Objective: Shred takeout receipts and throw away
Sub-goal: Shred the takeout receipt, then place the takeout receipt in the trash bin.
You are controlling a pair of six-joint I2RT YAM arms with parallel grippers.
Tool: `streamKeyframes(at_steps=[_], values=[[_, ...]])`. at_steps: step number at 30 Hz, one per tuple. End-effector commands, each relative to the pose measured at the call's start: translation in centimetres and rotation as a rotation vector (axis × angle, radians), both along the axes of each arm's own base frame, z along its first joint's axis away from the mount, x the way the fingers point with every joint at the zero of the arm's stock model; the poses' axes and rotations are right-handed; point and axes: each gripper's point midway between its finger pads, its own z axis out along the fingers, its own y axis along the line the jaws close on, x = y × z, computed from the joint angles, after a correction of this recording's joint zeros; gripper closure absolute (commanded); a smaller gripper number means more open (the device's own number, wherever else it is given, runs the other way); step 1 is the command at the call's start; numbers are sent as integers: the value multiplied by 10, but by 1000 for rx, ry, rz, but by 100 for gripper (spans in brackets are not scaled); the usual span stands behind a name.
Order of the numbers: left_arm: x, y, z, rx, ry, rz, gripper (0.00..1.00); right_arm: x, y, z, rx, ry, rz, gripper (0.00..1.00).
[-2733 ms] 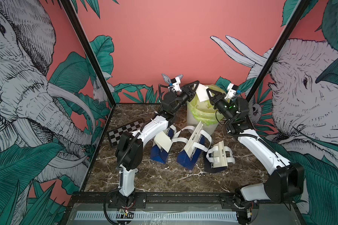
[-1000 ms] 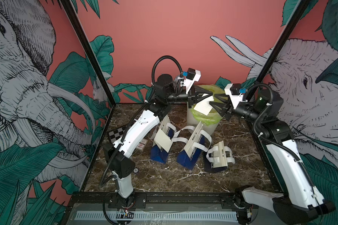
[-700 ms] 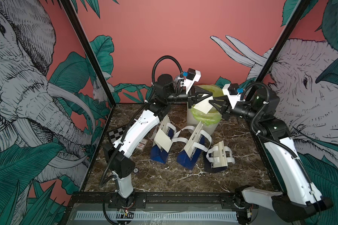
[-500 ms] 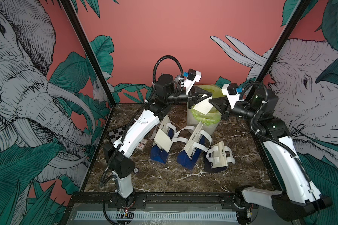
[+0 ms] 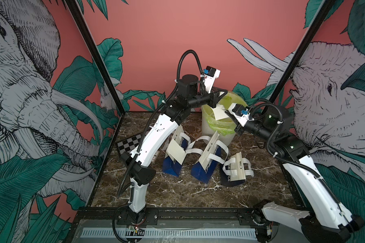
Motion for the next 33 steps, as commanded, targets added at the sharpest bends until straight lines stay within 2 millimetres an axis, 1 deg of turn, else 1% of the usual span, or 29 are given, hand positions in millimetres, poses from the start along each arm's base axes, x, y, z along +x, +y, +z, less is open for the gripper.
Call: streamKeyframes(at_steps=[1,3,4,5,6,7,11,13,14,15,16,20,22,24,25,28,29,30,32,33], values=[[24,20,5,-21,43,159,100,-13,-4,16,2,-115,3,100],[39,24,0,-32,59,204,100,-22,-3,20,46,-121,23,100],[57,36,-3,-45,75,249,100,-27,-5,22,73,-121,24,100],[66,40,-5,-62,89,258,100,-32,-8,27,98,-130,24,100],[76,45,-8,-83,112,270,100,-33,-10,21,121,-112,11,100],[84,46,-11,-101,124,266,100,-34,-14,24,155,-111,-9,100],[92,37,-9,-134,83,215,100,-22,-26,26,213,-70,-108,100],[100,38,-12,-127,66,243,100,-7,-31,29,253,-42,-178,100],[101,36,-13,-127,54,238,100,3,-34,24,256,-19,-218,100],[101,33,-13,-131,44,222,100,11,-38,37,283,-25,-255,100],[102,29,-15,-136,45,204,100,22,-40,38,302,-8,-284,100],[98,12,-23,-166,57,106,100,67,-43,31,434,127,-302,100],[100,5,-29,-176,69,79,100,90,-45,23,515,191,-300,100],[100,-3,-36,-170,72,63,100,109,-47,14,565,252,-308,100],[101,-6,-41,-161,68,58,97,118,-48,7,589,288,-316,100],[100,-15,-57,-113,67,57,92,136,-51,-11,631,366,-335,100],[100,-18,-63,-93,69,58,88,138,-52,-15,637,380,-343,100],[99,-19,-69,-71,67,61,83,142,-53,-23,636,402,-362,100],[100,-21,-77,-40,71,68,75,144,-57,-31,632,421,-389,86],[100,-20,-80,-29,73,74,69,143,-60,-33,629,424,-407,78]])
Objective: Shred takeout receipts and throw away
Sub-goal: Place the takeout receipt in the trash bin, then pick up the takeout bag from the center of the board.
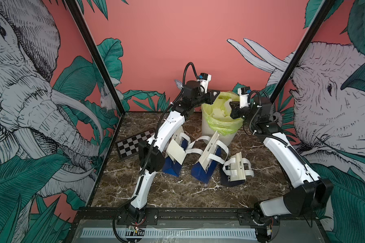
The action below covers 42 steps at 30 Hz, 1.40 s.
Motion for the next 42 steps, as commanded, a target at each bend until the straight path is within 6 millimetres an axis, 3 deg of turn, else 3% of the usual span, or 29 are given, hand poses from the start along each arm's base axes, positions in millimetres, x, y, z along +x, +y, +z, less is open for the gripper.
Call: streamKeyframes(at_steps=[1,6,9,12,15,21,24,29,33,37,38,42], values=[[-9,0,12,27,-47,-2,61,-8,-5,29,71,-45,-20,75],[-12,1,14,32,-48,-7,42,-16,-9,30,54,-41,-34,54],[-12,3,14,41,-42,12,37,-18,-15,29,52,-28,-59,51],[-13,8,15,58,-40,34,58,-24,-17,30,62,-25,-64,53],[-16,19,20,89,-39,71,61,-34,-19,34,85,-17,-64,53],[-49,66,43,247,-78,144,43,-73,-6,37,203,85,18,54],[-72,105,45,364,-80,210,37,-97,9,36,261,127,67,53],[-109,173,14,537,-2,275,31,-131,48,34,321,187,171,52],[-135,212,-31,627,102,285,29,-153,84,22,320,252,242,52],[-156,231,-77,687,226,268,30,-165,107,10,364,309,272,52],[-161,231,-83,689,244,256,31,-167,111,-5,357,340,270,52],[-176,230,-108,691,315,204,36,-176,118,-22,348,373,265,52]])
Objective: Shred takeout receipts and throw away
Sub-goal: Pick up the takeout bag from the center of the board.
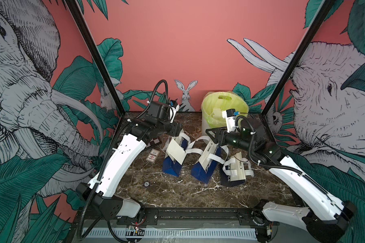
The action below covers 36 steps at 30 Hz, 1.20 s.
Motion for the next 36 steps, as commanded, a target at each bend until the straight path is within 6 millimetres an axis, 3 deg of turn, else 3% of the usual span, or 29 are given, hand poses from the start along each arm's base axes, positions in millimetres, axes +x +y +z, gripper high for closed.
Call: streamKeyframes(at_steps=[1,7,16,22,30,36], values=[[-19,2,-14,-9,71,-28,37,-3,1,4,44,3,-38,52],[-18,2,-38,16,130,-17,47,-8,7,-1,42,11,-25,52],[-2,-8,-42,-41,126,7,52,-7,18,-5,49,24,-11,52],[13,-5,-46,-95,161,37,61,-7,18,-8,41,30,-12,52],[19,-10,-44,-169,198,1,49,-7,18,-14,32,35,-14,52],[27,-5,-46,-193,232,-6,55,-7,18,-15,30,40,-14,52]])
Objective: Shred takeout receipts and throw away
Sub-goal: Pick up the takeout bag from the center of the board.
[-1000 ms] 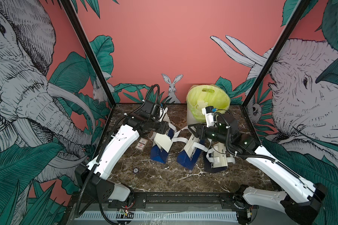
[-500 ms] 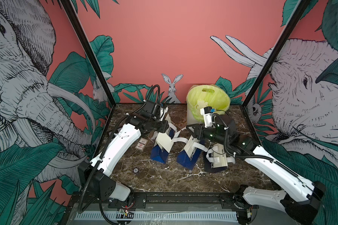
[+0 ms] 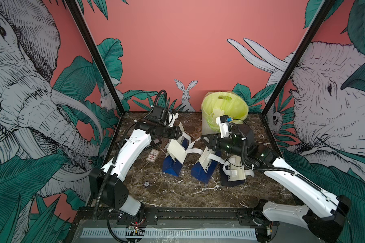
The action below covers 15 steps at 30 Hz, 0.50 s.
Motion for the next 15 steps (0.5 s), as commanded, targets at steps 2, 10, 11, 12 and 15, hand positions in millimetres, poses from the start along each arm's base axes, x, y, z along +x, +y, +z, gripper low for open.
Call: streamKeyframes(at_steps=[2,10,11,12,15], values=[[0,-3,9,-40,6,-40,55,0,1,6,23,-14,-10,52],[4,-2,27,-82,-13,-55,47,1,2,4,19,-11,-7,52],[5,1,29,-74,-21,-58,46,1,2,3,18,-10,-7,52],[7,5,31,-59,-25,-55,47,0,2,3,16,-8,-4,52],[9,8,31,-59,-17,-57,47,0,1,2,12,-10,-7,52]])
